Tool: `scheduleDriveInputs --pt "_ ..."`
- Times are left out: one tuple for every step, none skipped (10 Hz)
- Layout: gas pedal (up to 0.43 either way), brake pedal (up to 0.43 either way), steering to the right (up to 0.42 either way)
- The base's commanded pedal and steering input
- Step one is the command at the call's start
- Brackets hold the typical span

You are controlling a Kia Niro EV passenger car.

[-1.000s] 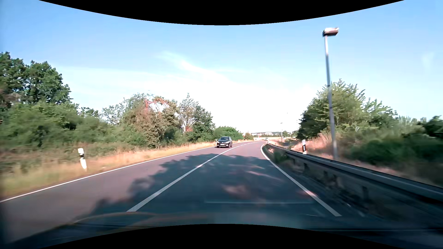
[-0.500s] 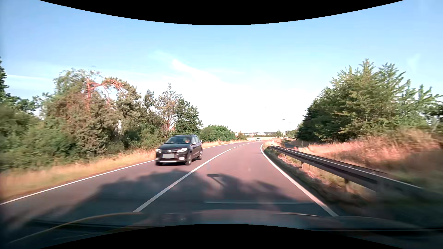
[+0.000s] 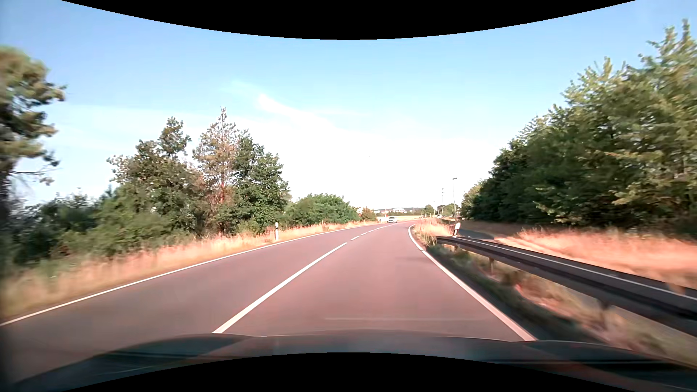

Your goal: Follow the waypoints while adhering to traffic rules and regulations

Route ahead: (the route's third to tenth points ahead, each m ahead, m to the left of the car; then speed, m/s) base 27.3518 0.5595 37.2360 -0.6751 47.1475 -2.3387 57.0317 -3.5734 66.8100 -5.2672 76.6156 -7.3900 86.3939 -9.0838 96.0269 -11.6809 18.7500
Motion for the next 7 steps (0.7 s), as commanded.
scheduleDriveInputs --pt "0.087 0.000 0.016" --pt "0.087 0.000 0.016" --pt "0.087 0.000 0.015" --pt "0.087 0.000 0.015" --pt "0.087 0.000 0.014" --pt "0.087 0.000 0.014" --pt "0.087 0.000 0.013"
